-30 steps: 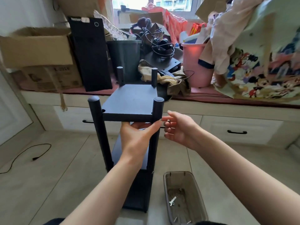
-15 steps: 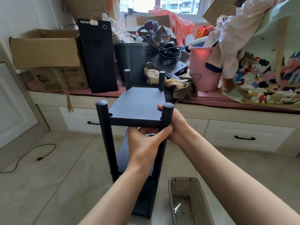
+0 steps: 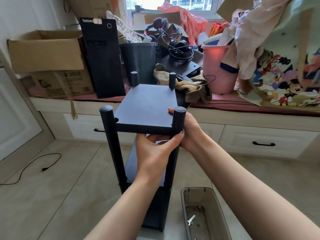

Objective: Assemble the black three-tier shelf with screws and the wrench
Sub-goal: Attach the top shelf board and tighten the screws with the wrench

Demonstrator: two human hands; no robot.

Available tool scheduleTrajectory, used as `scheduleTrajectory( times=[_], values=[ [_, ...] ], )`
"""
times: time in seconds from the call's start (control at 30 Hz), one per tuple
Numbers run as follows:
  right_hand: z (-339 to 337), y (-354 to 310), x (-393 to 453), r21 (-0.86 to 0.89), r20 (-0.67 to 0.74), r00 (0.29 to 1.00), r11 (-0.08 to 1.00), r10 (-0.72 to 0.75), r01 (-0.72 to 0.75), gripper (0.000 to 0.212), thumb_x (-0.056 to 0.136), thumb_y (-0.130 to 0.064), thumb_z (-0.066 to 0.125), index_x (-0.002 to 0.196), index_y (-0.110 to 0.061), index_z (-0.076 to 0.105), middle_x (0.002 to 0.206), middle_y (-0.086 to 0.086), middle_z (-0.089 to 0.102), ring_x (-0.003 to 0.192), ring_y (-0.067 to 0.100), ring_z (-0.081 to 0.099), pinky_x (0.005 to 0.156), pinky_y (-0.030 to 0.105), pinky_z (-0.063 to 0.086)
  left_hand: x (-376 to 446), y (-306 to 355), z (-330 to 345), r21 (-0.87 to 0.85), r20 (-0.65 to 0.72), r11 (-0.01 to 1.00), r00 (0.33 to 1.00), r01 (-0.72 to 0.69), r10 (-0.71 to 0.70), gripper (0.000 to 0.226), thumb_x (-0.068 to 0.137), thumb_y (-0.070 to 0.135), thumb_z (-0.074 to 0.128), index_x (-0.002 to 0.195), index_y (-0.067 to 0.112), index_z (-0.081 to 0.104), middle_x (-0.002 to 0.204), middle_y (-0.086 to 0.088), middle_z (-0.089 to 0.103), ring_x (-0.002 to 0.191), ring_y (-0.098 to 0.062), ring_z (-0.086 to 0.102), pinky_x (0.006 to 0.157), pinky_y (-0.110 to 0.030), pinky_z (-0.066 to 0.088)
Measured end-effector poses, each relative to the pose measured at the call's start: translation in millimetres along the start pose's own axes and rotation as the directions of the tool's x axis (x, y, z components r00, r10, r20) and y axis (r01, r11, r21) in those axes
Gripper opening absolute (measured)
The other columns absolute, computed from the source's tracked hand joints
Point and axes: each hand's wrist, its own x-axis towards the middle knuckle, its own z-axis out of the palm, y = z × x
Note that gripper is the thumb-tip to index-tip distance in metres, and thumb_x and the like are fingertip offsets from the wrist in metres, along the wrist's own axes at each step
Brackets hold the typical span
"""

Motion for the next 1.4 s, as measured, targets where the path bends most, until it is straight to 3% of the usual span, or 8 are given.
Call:
scheduleTrajectory(
  times=[0.23,0.33,0.57,0.67,0.83,1.0,1.23,1.4],
  values=[
    [-1.4,-0.6,-2.2,-0.008,0.041,0.999,1.0,-0.001,0.001,0.019,0.096,-0.022,0.054,0.098,-0.009,0.067,0.089,0.008,0.075,0.072,0.022,0.072,0.067,0.033,0.061,1.0,0.2,-6.0,-0.026,0.065,0.999,0.997,0.039,-0.037,0.04,0.075,0.005,0.085,0.11,0.013,0.068,0.095,0.0,0.079,0.093,-0.013,0.075,0.074,-0.013,0.055],
    [-0.7,-1.1,-3.3,-0.02,0.027,1.0,1.0,0.013,-0.013,0.019,0.096,-0.023,0.054,0.097,-0.009,0.067,0.089,0.008,0.073,0.074,0.022,0.07,0.073,0.034,0.059,2.3,0.7,-11.5,-0.023,0.108,0.997,0.991,0.079,-0.076,0.049,0.072,0.017,0.089,0.115,0.013,0.068,0.101,0.0,0.078,0.1,-0.015,0.074,0.089,-0.026,0.058],
    [-0.9,3.3,-1.4,-0.031,-0.085,0.996,0.999,-0.041,0.038,0.038,0.098,-0.039,0.054,0.107,-0.004,0.066,0.124,0.02,0.065,0.106,0.032,0.064,0.1,0.042,0.051,3.8,3.1,-16.4,-0.054,0.094,0.992,0.99,0.114,-0.109,0.051,0.065,0.024,0.089,0.112,0.014,0.071,0.104,-0.007,0.078,0.104,-0.024,0.073,0.104,-0.045,0.05],
    [-12.7,3.9,-5.2,-0.044,-0.094,0.995,0.999,-0.028,0.024,0.056,0.102,-0.048,0.039,0.1,-0.001,0.068,0.112,0.023,0.065,0.102,0.034,0.061,0.092,0.041,0.051,3.4,5.0,-13.9,-0.106,0.098,0.987,0.989,0.118,-0.108,0.059,0.064,0.028,0.091,0.116,0.012,0.069,0.107,-0.007,0.077,0.104,-0.024,0.073,0.103,-0.045,0.051],
    [-47.2,19.9,-32.7,-0.293,0.028,0.963,0.919,-0.268,0.264,0.043,0.099,-0.044,0.047,0.105,-0.01,0.073,0.08,0.004,0.056,0.083,0.025,0.062,0.09,0.048,0.05,3.1,7.0,-13.5,-0.094,0.06,0.989,0.992,0.117,-0.112,0.061,0.06,0.04,0.083,0.113,0.013,0.07,0.105,-0.003,0.077,0.103,-0.02,0.073,0.102,-0.044,0.052],
    [-46.0,37.7,-50.4,-0.474,0.189,0.903,0.769,-0.386,0.428,0.046,0.094,-0.053,0.051,0.108,-0.015,0.071,0.102,0.006,0.074,0.095,0.02,0.07,0.083,0.031,0.056,2.2,10.3,-13.4,-0.052,-0.011,0.986,0.987,0.157,-0.158,0.066,0.058,0.052,0.078,0.115,0.021,0.068,0.109,0.002,0.076,0.107,-0.019,0.071,0.102,-0.041,0.052],
    [-37.5,49.4,-43.6,-0.446,0.19,0.887,0.768,-0.421,0.46,0.061,0.096,-0.053,0.049,0.103,0.006,0.064,0.099,0.025,0.067,0.091,0.03,0.064,0.09,0.048,0.051,1.6,18.6,-14.7,-0.137,-0.015,0.962,0.97,0.238,-0.242,0.05,0.086,0.054,0.057,0.123,0.022,0.065,0.106,-0.001,0.077,0.1,-0.015,0.073,0.093,-0.035,0.053],
    [-31.0,57.1,-35.7,-0.391,0.167,0.888,0.798,-0.428,0.458,0.078,0.08,-0.065,0.051,0.081,0.012,0.048,0.076,0.013,0.046,0.07,0.021,0.055,0.073,0.026,0.053,10.6,31.1,-24.6,-0.378,-0.051,0.885,0.948,0.271,-0.313,0.043,0.097,0.044,0.055,0.128,0.015,0.064,0.109,-0.003,0.077,0.097,-0.015,0.074,0.077,-0.025,0.057]
  ],
)
